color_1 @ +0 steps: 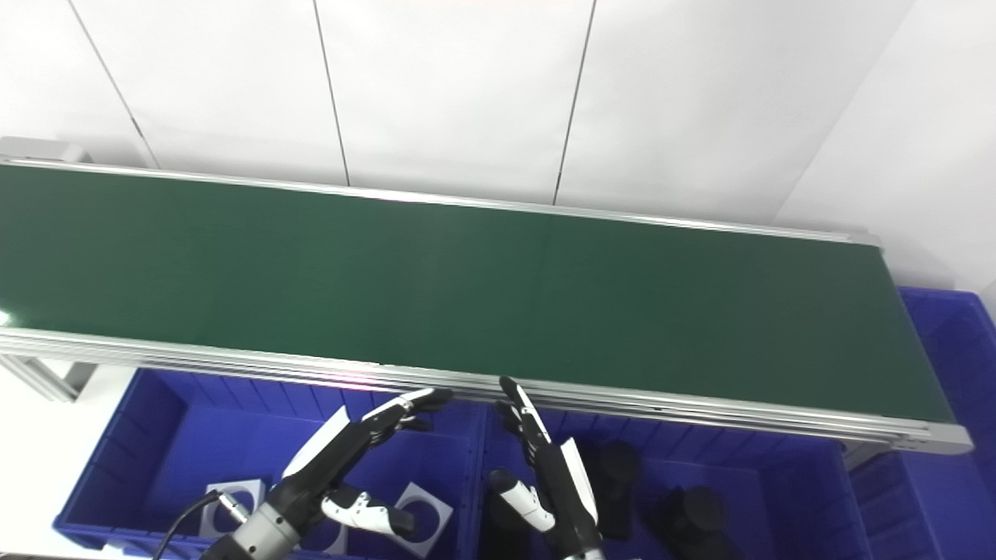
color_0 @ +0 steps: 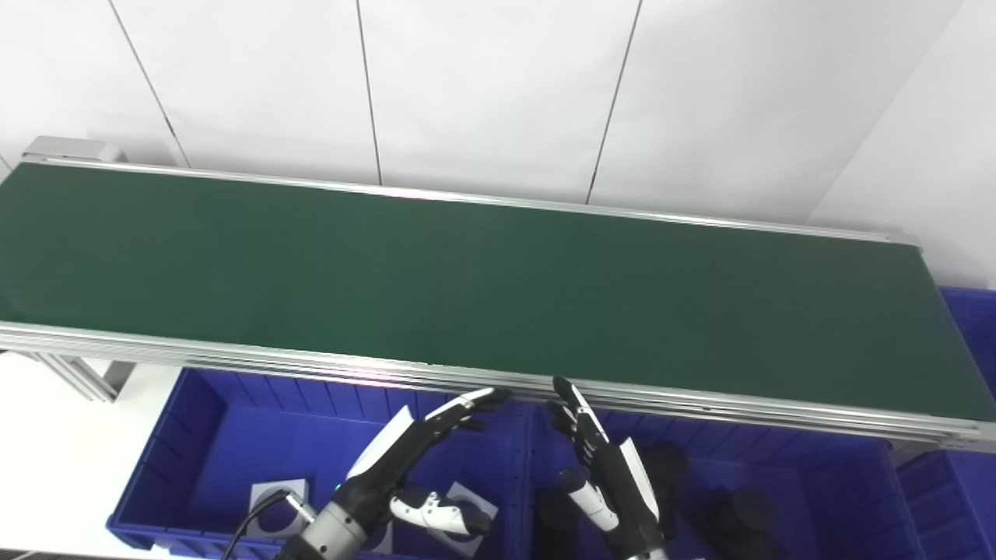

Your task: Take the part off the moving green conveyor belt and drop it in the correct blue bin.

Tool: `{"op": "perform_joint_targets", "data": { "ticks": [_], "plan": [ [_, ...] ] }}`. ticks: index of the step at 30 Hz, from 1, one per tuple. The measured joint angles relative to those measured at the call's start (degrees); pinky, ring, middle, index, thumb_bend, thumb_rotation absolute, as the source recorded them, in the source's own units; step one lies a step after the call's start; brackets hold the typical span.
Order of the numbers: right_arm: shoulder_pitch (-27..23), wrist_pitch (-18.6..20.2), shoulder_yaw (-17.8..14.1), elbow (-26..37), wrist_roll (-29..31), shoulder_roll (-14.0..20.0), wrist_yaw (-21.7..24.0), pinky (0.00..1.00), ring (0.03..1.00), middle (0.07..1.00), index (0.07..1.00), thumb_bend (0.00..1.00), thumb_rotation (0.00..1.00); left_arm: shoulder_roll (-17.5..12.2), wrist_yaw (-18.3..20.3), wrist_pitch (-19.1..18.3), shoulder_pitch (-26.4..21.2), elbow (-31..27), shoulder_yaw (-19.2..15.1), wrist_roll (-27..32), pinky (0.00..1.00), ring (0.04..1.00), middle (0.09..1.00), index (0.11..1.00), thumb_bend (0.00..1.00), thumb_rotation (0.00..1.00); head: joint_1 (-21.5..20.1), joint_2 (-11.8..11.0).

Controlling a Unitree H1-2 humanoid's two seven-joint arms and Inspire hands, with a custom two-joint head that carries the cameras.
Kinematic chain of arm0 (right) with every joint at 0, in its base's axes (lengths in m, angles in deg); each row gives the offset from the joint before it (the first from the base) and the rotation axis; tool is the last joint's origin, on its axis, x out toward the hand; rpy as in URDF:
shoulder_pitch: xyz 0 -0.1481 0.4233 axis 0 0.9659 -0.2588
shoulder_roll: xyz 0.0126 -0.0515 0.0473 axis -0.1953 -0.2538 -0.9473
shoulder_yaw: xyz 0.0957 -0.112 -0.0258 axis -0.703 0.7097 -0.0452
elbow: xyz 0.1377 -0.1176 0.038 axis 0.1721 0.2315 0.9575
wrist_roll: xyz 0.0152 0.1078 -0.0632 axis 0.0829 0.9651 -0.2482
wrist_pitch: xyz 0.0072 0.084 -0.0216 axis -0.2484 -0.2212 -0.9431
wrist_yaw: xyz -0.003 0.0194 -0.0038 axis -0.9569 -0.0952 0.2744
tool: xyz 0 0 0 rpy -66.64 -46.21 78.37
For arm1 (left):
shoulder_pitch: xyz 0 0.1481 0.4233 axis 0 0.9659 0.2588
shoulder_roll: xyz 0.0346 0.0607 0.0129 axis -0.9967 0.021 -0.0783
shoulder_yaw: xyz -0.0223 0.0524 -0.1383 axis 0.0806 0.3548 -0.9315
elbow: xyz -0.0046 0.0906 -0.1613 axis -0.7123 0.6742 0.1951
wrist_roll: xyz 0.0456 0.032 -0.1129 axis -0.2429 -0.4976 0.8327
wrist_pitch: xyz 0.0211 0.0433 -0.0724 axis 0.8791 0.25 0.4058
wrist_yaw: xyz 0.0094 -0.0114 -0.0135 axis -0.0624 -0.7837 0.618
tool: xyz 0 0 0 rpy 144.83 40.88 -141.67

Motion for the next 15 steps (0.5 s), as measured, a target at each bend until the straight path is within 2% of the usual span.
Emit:
{"op": "perform_joint_targets", "data": {
  "ticks": [2, 3, 4, 6, 7, 8, 11, 15],
  "plan": [
    [0.2, 0.0, 0.2, 0.1, -0.1, 0.5, -1.1, 0.89, 0.923, 0.980, 0.969, 0.90, 0.91, 0.2, -0.3, 0.0, 0.0, 0.0, 0.0, 0.0, 0.82, 0.894, 0.916, 0.896, 0.99, 0.63, -0.7, -0.2],
    [0.3, 0.0, 0.4, 0.1, -0.3, 0.7, -1.6, 0.89, 0.923, 0.980, 0.970, 0.90, 0.92, 0.5, -0.3, 0.0, 0.0, 0.0, 0.0, 0.0, 0.81, 0.893, 0.916, 0.898, 0.99, 0.63, -4.0, -0.4],
    [0.3, 0.0, 0.5, 0.1, -0.4, 0.8, -2.0, 0.89, 0.923, 0.982, 0.969, 0.90, 0.91, 0.7, -0.3, 0.0, 0.0, -0.1, 0.1, 0.0, 0.80, 0.889, 0.919, 0.906, 0.99, 0.62, -4.0, -0.4],
    [0.2, 0.0, 0.8, 0.1, -0.7, 0.7, -2.8, 0.89, 0.923, 0.981, 0.970, 0.92, 0.92, 0.9, -0.2, 0.0, 0.0, -0.1, 0.3, 0.3, 0.80, 0.893, 0.928, 0.920, 0.99, 0.62, -12.0, -0.9],
    [0.2, 0.0, 0.9, 0.0, -1.0, 0.5, -3.2, 0.89, 0.923, 0.981, 0.971, 0.92, 0.92, 0.8, -0.1, 0.0, 0.0, -0.1, 0.3, 1.1, 0.80, 0.895, 0.930, 0.924, 0.99, 0.62, -12.8, -0.9],
    [0.0, 0.0, 0.9, -0.3, -1.4, 0.1, -3.7, 0.89, 0.926, 0.982, 0.974, 0.91, 0.93, 0.6, 0.2, 0.0, -0.1, 0.0, 0.2, 1.8, 0.80, 0.896, 0.934, 0.932, 0.98, 0.62, -16.3, -1.1],
    [-1.1, 0.0, 1.4, -2.1, -2.9, -1.4, -5.0, 0.88, 0.921, 0.985, 0.969, 0.90, 0.93, -1.3, 0.9, 0.8, -0.7, 1.4, -0.3, 4.0, 0.82, 0.901, 0.936, 0.938, 0.96, 0.61, -18.3, -1.1],
    [-2.1, 0.0, 2.3, -2.9, -3.8, -2.5, -6.0, 0.91, 0.925, 0.988, 0.966, 0.90, 0.91, -3.8, 1.7, 1.2, -1.0, 2.4, -1.5, 6.3, 0.86, 0.914, 0.939, 0.928, 0.98, 0.62, -18.0, -0.7]
  ]
}}
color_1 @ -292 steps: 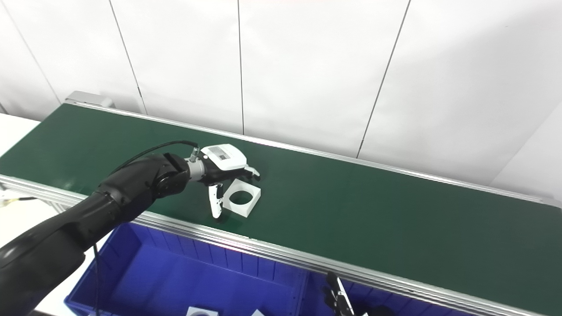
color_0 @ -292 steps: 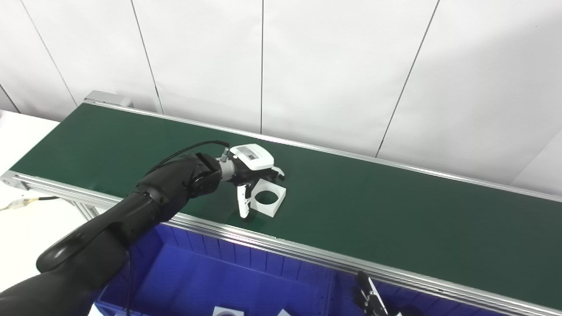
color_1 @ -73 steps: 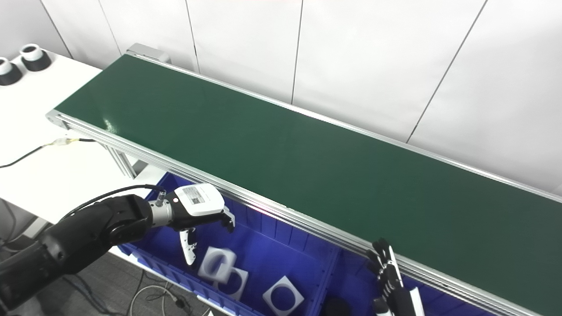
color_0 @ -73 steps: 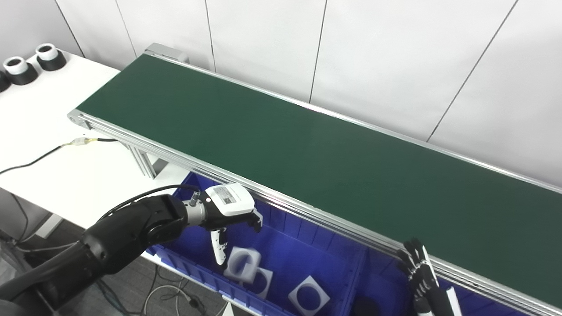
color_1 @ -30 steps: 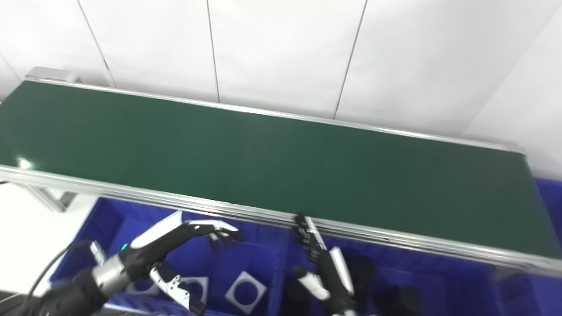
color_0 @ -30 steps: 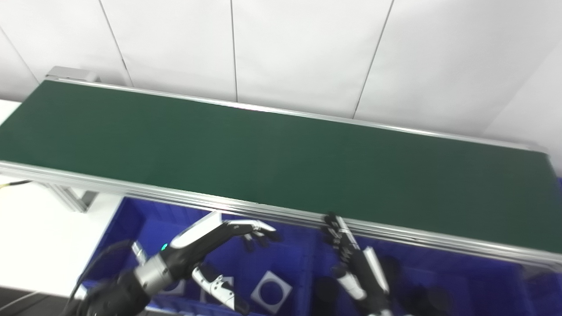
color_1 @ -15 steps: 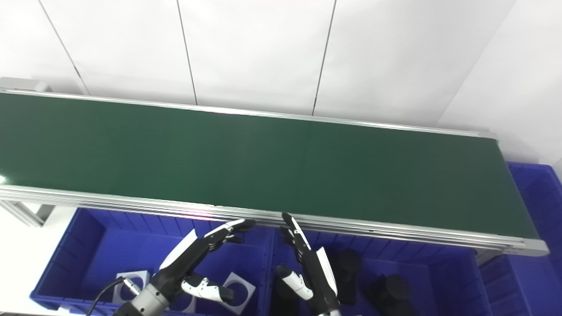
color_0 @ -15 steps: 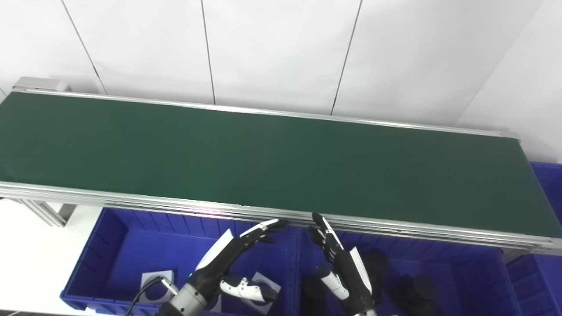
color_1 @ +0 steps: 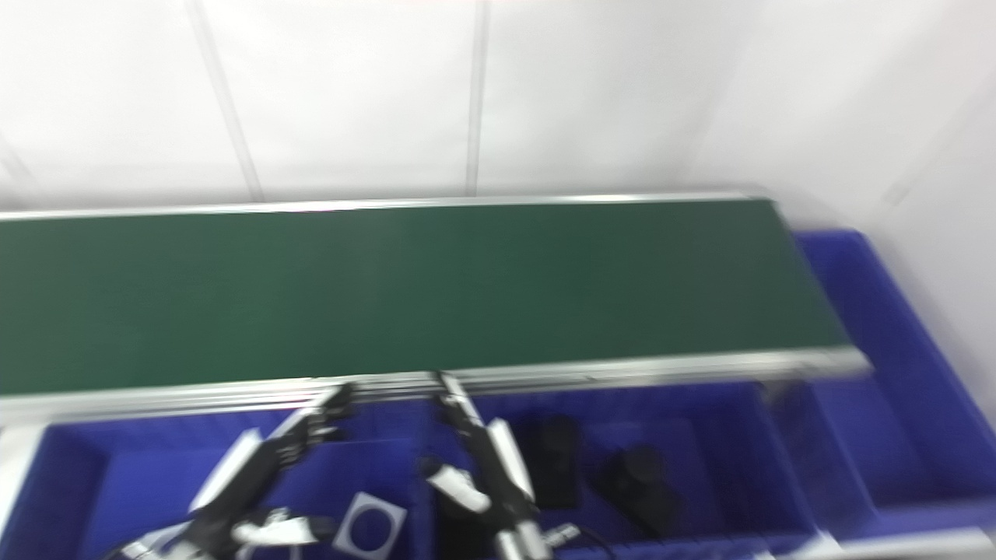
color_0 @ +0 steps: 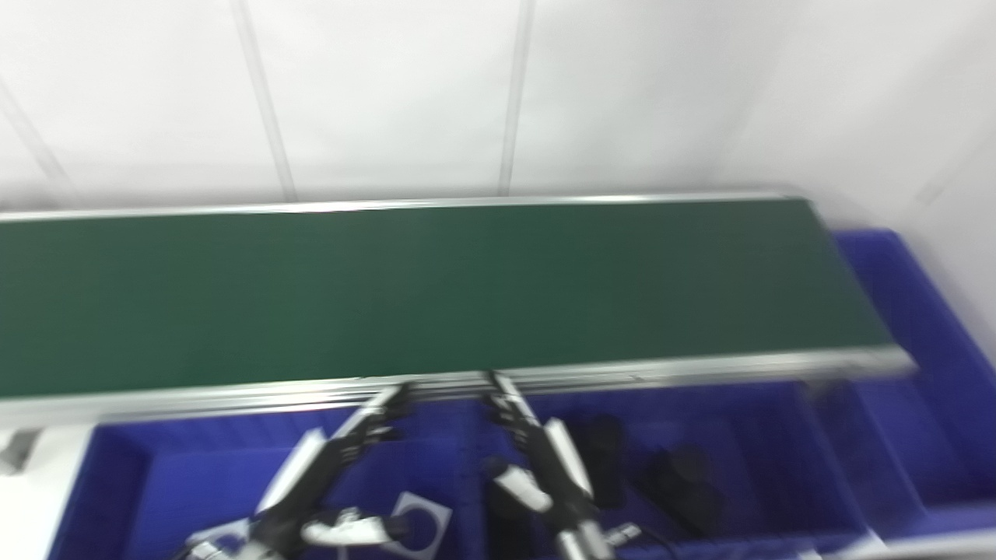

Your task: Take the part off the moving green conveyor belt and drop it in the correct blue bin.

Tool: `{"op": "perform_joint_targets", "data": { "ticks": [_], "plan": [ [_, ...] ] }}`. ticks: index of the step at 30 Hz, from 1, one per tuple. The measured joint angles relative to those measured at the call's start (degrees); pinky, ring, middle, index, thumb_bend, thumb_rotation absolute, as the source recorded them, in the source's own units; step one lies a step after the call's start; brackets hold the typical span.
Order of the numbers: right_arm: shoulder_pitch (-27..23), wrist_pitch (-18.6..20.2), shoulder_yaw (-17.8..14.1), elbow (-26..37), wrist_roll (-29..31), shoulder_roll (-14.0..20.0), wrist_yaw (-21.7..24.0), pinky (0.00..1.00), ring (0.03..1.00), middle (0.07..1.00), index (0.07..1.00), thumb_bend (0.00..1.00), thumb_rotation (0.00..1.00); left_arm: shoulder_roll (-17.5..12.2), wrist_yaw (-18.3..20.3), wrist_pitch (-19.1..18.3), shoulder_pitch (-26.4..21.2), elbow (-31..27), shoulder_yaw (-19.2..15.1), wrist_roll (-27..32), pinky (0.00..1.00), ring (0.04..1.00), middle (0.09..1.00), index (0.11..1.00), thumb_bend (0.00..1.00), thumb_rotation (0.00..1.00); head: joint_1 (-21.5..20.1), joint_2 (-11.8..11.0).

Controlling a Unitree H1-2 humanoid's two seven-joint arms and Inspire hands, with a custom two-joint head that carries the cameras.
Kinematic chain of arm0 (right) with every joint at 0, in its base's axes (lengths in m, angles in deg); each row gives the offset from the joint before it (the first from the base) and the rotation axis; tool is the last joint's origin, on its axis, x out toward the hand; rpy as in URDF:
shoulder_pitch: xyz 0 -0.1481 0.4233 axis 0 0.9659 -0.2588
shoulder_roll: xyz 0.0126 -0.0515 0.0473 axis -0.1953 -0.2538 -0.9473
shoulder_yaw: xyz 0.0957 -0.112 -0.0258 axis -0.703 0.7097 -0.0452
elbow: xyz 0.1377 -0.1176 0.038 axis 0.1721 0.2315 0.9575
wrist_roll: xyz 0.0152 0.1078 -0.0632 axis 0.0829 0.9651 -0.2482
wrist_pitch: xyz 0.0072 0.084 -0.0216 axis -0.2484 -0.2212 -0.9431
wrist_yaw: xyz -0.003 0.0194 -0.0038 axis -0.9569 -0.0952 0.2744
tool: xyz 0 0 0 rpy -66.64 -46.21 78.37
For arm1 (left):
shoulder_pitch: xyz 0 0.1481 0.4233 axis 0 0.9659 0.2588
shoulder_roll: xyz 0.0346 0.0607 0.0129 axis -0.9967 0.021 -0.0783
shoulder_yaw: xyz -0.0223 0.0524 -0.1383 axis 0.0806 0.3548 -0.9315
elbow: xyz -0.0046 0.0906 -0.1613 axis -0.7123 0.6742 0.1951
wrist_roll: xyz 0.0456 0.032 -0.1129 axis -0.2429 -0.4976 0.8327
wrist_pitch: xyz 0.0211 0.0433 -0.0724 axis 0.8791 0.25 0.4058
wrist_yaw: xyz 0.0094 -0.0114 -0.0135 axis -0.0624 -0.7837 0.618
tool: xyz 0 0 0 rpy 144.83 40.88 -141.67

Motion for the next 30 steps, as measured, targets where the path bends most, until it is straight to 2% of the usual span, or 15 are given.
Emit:
{"op": "perform_joint_targets", "data": {
  "ticks": [1, 3, 6, 7, 9, 11, 13, 15, 17, 21, 22, 24, 30],
  "plan": [
    [-0.2, 0.0, 0.1, -0.3, 0.0, -0.1, -0.2, 0.91, 0.924, 0.989, 0.966, 0.90, 0.91, -0.4, 0.1, 0.0, 0.0, 0.2, -0.1, 0.0, 0.86, 0.910, 0.937, 0.925, 0.98, 0.62, 1.8, 0.3],
    [-0.2, 0.0, 0.3, -0.5, 0.1, 0.0, -0.5, 0.90, 0.921, 0.989, 0.968, 0.90, 0.92, -0.6, 0.2, 0.0, 0.1, 0.4, 0.0, 0.0, 0.84, 0.903, 0.933, 0.923, 0.98, 0.63, 1.8, 0.4],
    [0.3, 0.0, 0.4, 0.1, 0.5, 0.1, -0.4, 0.90, 0.917, 0.989, 0.970, 0.91, 0.91, -0.4, 0.2, 0.2, 0.3, 0.3, 0.3, -0.4, 0.82, 0.893, 0.928, 0.924, 0.96, 0.62, 6.6, 1.2],
    [0.7, 0.0, 0.3, 0.9, 0.6, 0.3, -0.2, 0.89, 0.912, 0.988, 0.971, 0.91, 0.92, -0.2, 0.1, 0.3, 0.4, 0.1, 0.4, -0.8, 0.80, 0.889, 0.927, 0.925, 0.95, 0.61, 7.0, 1.3],
    [1.5, 0.0, 0.2, 2.6, 0.8, 0.9, 0.3, 0.89, 0.907, 0.986, 0.970, 0.92, 0.92, 0.4, -0.1, 0.2, 0.7, -0.6, 0.7, -1.8, 0.80, 0.892, 0.930, 0.929, 0.96, 0.61, 13.6, 2.4],
    [2.2, 0.0, -0.2, 3.9, 1.9, 1.9, 0.9, 0.89, 0.906, 0.978, 0.968, 0.92, 0.92, 1.6, -0.4, -0.2, 1.1, -1.9, 1.2, -3.2, 0.80, 0.894, 0.931, 0.929, 0.97, 0.61, 14.2, 2.4],
    [2.6, 0.0, -0.8, 4.9, 3.1, 2.9, 1.8, 0.88, 0.905, 0.968, 0.965, 0.90, 0.91, 3.2, -0.9, -1.4, 1.4, -3.2, 1.8, -4.4, 0.80, 0.895, 0.930, 0.930, 0.97, 0.61, 20.0, 3.1],
    [3.0, 0.0, -1.3, 5.7, 4.4, 3.9, 2.2, 0.87, 0.900, 0.957, 0.963, 0.90, 0.92, 4.7, -1.6, -2.5, 1.7, -4.2, 2.3, -5.5, 0.80, 0.897, 0.930, 0.929, 0.97, 0.62, 20.0, 3.1],
    [3.4, 0.0, -1.7, 6.6, 5.1, 4.9, 3.0, 0.87, 0.891, 0.944, 0.959, 0.90, 0.94, 6.5, -2.2, -3.7, 2.0, -5.1, 2.5, -6.6, 0.82, 0.912, 0.935, 0.924, 0.97, 0.64, 23.8, 3.4],
    [4.2, 0.0, -2.4, 8.0, 5.4, 6.2, 4.0, 0.86, 0.886, 0.938, 0.953, 0.90, 0.94, 8.8, -4.2, -5.6, 2.3, -5.5, 2.2, -7.6, 0.84, 0.929, 0.946, 0.922, 0.97, 0.66, 26.7, 3.6],
    [4.4, 0.0, -2.5, 8.5, 5.7, 6.4, 4.2, 0.86, 0.886, 0.938, 0.954, 0.89, 0.94, 9.1, -4.6, -5.8, 2.5, -5.5, 2.2, -7.6, 0.85, 0.932, 0.950, 0.926, 0.96, 0.68, 29.0, 3.9],
    [4.7, 0.0, -2.7, 9.4, 6.4, 6.6, 4.7, 0.86, 0.888, 0.940, 0.955, 0.89, 0.93, 9.7, -5.4, -5.8, 2.9, -5.4, 2.0, -7.6, 0.86, 0.930, 0.951, 0.933, 0.94, 0.69, 30.5, 4.0],
    [5.0, 0.1, -3.1, 9.5, 7.3, 7.3, 6.7, 0.85, 0.892, 0.939, 0.963, 0.90, 0.94, 10.7, -6.6, -5.9, 3.1, -5.4, 2.2, -7.7, 0.87, 0.937, 0.953, 0.934, 0.94, 0.69, 32.2, 4.4]
  ]
}}
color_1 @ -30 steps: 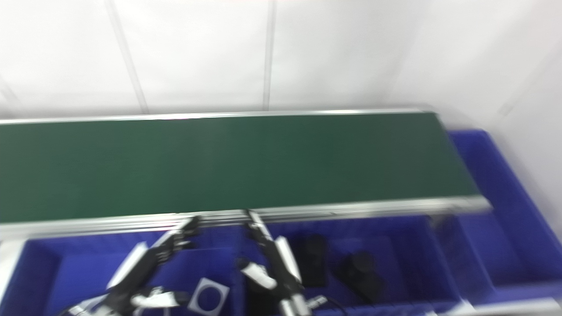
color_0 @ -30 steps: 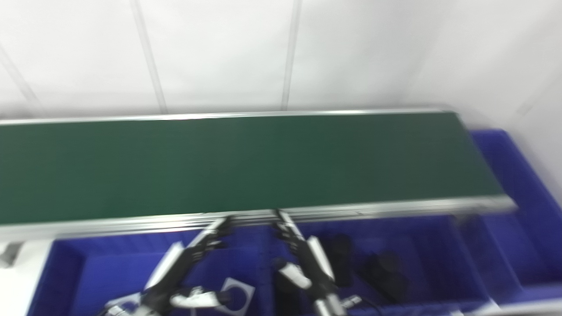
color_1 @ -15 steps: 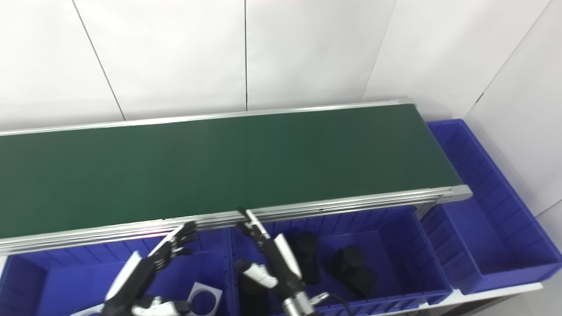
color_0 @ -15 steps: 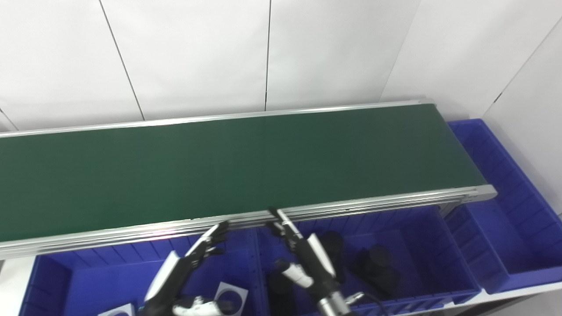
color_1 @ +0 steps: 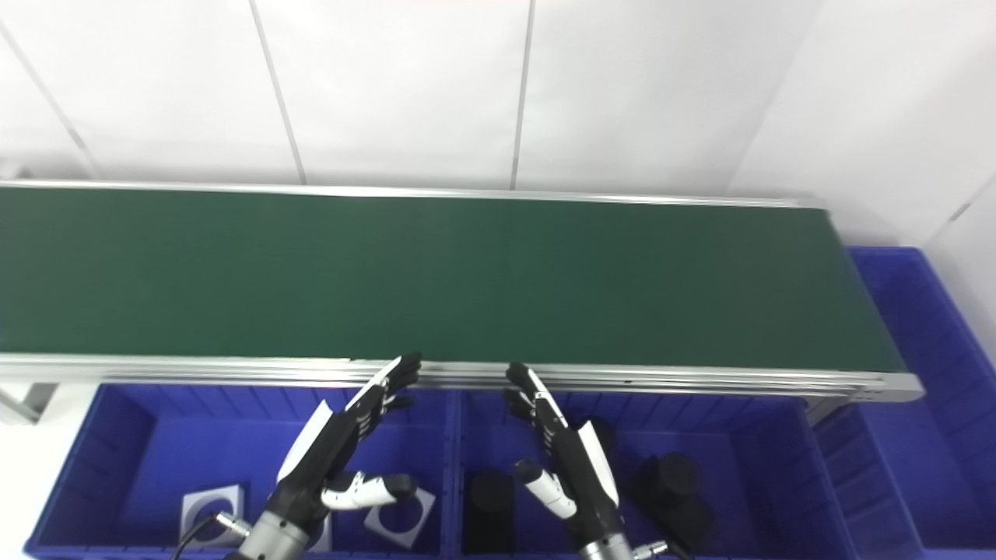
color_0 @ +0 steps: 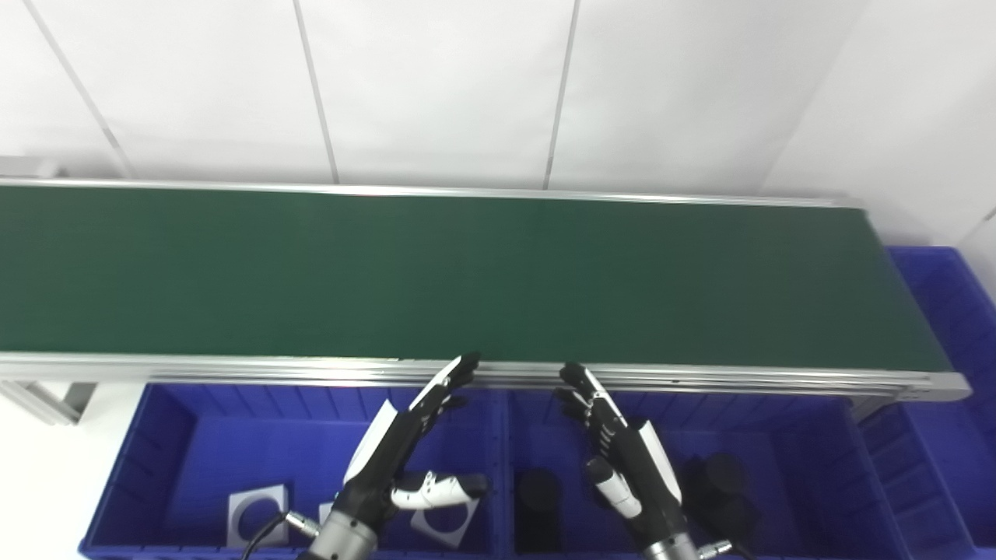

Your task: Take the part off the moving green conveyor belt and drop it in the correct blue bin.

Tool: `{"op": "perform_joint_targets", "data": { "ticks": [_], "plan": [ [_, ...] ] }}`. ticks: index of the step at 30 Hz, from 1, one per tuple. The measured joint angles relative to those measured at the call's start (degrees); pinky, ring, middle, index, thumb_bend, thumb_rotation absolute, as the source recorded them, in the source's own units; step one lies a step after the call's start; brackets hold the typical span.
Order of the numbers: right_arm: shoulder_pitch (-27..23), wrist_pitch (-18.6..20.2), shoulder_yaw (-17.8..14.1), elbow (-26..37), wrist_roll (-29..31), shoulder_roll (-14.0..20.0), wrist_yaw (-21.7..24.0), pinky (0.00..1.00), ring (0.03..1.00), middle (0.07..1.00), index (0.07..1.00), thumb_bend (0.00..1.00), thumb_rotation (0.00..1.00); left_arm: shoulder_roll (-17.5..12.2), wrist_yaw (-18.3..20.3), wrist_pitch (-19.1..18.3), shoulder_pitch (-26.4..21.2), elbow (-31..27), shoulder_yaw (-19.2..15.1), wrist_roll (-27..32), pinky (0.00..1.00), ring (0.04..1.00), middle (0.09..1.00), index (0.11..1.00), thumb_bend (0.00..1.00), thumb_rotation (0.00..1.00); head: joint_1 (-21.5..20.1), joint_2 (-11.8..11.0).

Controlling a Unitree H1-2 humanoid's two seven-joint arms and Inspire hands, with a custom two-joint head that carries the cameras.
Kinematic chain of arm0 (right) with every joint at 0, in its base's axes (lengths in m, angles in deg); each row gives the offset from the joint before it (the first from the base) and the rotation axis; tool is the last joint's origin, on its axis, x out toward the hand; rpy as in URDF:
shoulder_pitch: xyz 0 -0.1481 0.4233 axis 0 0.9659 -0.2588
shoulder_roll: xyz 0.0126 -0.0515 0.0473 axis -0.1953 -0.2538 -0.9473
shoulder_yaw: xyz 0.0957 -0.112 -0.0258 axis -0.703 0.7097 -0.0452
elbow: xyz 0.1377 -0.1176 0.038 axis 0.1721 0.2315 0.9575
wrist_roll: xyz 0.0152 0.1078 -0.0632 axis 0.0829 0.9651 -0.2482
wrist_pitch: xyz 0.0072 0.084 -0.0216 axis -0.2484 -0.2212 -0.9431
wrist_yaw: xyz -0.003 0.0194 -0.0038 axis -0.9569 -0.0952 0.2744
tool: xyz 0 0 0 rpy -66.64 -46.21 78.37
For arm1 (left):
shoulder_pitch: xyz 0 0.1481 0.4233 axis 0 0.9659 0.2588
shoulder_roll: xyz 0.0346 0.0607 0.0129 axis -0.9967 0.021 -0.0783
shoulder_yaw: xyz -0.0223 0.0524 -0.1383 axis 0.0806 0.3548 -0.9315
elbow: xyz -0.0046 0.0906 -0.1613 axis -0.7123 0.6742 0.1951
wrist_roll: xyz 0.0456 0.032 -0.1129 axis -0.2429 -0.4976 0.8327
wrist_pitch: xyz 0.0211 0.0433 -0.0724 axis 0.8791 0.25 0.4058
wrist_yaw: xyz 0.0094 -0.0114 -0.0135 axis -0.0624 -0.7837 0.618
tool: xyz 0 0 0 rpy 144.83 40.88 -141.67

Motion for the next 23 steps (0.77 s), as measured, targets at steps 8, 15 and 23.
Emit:
{"op": "perform_joint_targets", "data": {
  "ticks": [8, 15, 23],
  "plan": [
    [0.1, 0.0, -0.2, 0.2, 0.1, -0.1, 0.8, 0.85, 0.893, 0.939, 0.962, 0.89, 0.94, 0.1, 0.0, -1.5, 0.0, -0.1, 0.1, -0.9, 0.89, 0.944, 0.956, 0.933, 0.94, 0.67, -1.1, -0.2],
    [0.1, 0.0, -0.2, 0.1, -0.7, -1.2, 0.6, 0.85, 0.893, 0.942, 0.957, 0.89, 0.93, -1.0, 0.0, -1.2, -0.1, 0.7, -0.3, -0.1, 0.90, 0.936, 0.939, 0.909, 0.93, 0.73, -2.1, -0.5],
    [0.0, 0.0, -0.1, -0.1, -2.5, -2.0, 0.0, 0.86, 0.894, 0.953, 0.954, 0.91, 0.94, -1.8, -0.6, 3.8, -0.6, 5.9, -1.9, 1.4, 0.87, 0.918, 0.918, 0.886, 0.88, 0.74, -3.0, -0.9]
  ]
}}
